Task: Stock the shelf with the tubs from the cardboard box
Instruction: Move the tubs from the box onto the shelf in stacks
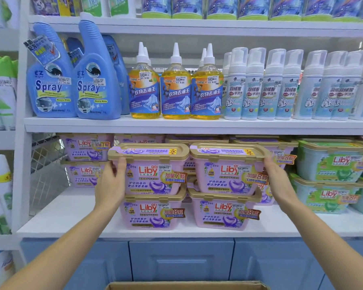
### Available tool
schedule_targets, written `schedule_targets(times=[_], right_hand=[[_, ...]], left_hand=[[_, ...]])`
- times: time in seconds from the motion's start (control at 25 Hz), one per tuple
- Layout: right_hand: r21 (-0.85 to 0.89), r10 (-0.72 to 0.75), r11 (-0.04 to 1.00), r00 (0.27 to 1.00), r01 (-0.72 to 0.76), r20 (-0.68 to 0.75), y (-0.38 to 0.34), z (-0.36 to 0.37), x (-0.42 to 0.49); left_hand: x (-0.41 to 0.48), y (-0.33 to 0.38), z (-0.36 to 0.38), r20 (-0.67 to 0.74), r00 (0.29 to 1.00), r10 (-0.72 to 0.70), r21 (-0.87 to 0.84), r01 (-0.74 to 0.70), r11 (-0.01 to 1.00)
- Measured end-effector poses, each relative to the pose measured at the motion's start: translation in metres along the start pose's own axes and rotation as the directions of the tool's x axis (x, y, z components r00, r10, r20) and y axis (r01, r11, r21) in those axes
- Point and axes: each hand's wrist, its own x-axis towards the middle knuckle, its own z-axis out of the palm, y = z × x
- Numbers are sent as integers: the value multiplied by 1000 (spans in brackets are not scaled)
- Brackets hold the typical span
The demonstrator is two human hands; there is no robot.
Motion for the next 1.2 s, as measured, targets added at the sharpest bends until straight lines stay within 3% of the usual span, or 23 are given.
schedule_targets(times=[0.12,0.28,0.6,0.68,0.76,0.92,1.2], right_hand=[[11,-30,1000,996,29,81,23,6,-21],[-70,8,998,996,-2,87,68,13,-33],[22,-84,996,996,83,37,85,30,-25],[70,-64,996,996,60,54,93,29,-26],[102,-12,995,997,4,78,103,32,-28],[54,76,995,991,-83,110,105,40,-33],[20,103,994,993,-104,63,114,47,-32]], left_hand=[[-10,-22,1,96,995,9,-75,-2,997],[-20,-40,2,201,979,27,-61,-15,998],[-28,-45,12,17,994,111,-159,-107,981],[-32,-59,16,-20,999,45,-253,-49,966],[-37,-79,20,51,997,-52,-332,66,941],[-44,-108,30,267,954,-134,-89,163,983],[-40,-114,31,190,978,-82,-52,94,994]])
